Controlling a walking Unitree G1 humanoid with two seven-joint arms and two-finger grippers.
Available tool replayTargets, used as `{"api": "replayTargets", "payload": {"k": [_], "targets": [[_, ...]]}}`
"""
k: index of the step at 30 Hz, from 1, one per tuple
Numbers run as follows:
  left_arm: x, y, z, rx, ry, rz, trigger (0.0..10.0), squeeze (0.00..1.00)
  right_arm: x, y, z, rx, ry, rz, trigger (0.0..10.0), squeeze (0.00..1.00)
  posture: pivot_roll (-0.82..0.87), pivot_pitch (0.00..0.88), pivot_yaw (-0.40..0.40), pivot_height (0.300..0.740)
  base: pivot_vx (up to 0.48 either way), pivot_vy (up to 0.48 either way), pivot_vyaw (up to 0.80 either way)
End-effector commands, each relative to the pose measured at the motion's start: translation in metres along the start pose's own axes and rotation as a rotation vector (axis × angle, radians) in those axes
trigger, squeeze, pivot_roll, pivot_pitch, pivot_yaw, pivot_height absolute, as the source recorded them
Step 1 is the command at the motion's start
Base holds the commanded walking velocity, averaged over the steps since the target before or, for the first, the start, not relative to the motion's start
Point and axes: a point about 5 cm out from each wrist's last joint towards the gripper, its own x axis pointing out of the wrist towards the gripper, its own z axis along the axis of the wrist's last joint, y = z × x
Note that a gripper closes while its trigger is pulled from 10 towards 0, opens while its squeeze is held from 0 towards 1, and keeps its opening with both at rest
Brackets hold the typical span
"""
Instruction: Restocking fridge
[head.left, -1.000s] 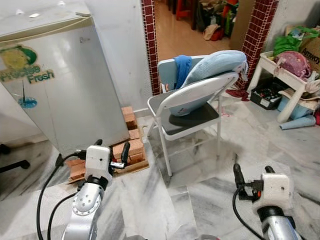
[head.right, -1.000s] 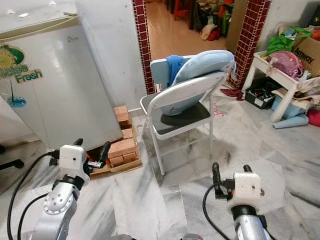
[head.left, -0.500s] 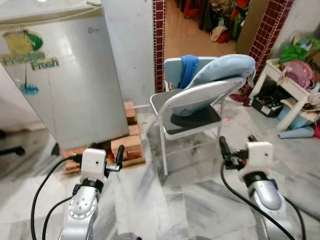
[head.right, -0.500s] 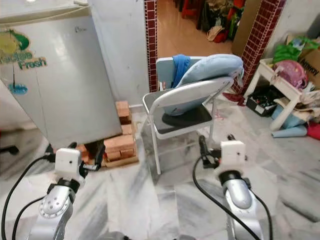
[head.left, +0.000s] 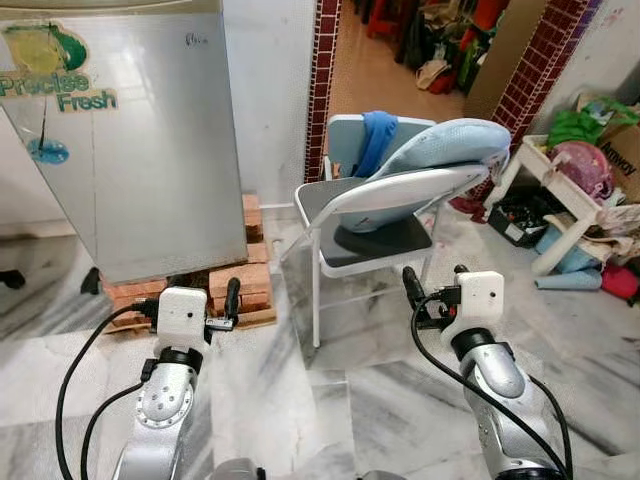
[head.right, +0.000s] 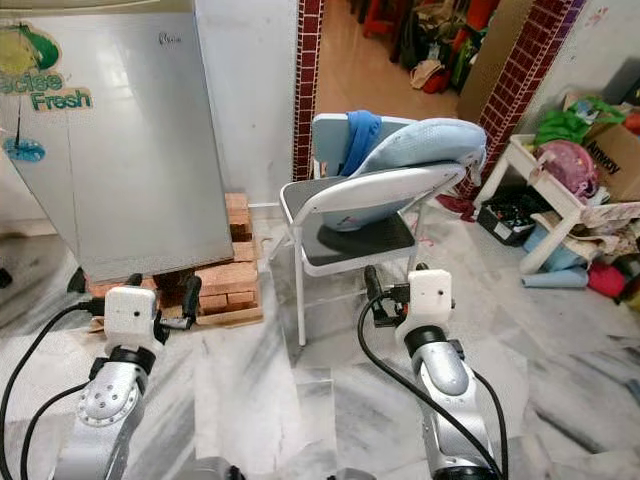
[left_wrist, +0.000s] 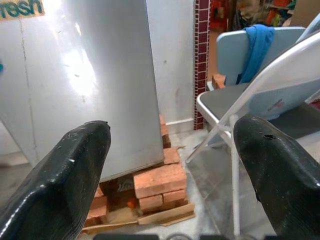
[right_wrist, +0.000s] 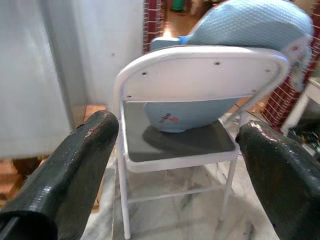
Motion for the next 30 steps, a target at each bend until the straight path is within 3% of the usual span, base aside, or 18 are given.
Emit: {"api": "replayTargets", "payload": {"k": [1,3,8,16,21,30], "targets": [[-0.003,0.003,0.005,0.012,-0.024,0.015,10.0,0.00,-0.008,-0.013,0.004,-0.006,-0.028,-0.061,10.0,0.00,0.07,0.000,-0.013,0.740,0.000,0.000,0.00],[-0.012,0.007,0.000,0.010,-0.008,0.031,10.0,0.00,-0.019,-0.016,-0.002,-0.053,-0.016,-0.071,10.0,0.00,0.07,0.007,-0.006,0.740,0.000,0.000,0.00],[-0.029,0.008,-0.002,0.010,0.012,0.041,10.0,0.00,-0.033,-0.016,-0.004,-0.044,0.002,-0.063,10.0,0.00,0.07,0.035,-0.005,0.740,0.000,0.000,0.00],[-0.032,0.012,-0.002,0.009,0.018,0.065,10.0,0.00,-0.041,-0.023,-0.006,-0.107,-0.002,-0.070,10.0,0.00,0.06,0.027,-0.001,0.740,0.000,0.000,0.00],[-0.037,0.014,-0.004,0.003,0.036,0.070,10.0,0.00,-0.055,-0.032,-0.010,-0.117,0.035,-0.076,10.0,0.00,0.06,0.034,-0.003,0.740,0.000,0.000,0.00],[-0.029,0.014,-0.004,-0.013,0.041,0.050,10.0,0.00,-0.041,-0.017,0.000,-0.088,-0.013,-0.060,10.0,0.00,0.06,0.029,0.000,0.740,0.000,0.000,0.00]]}}
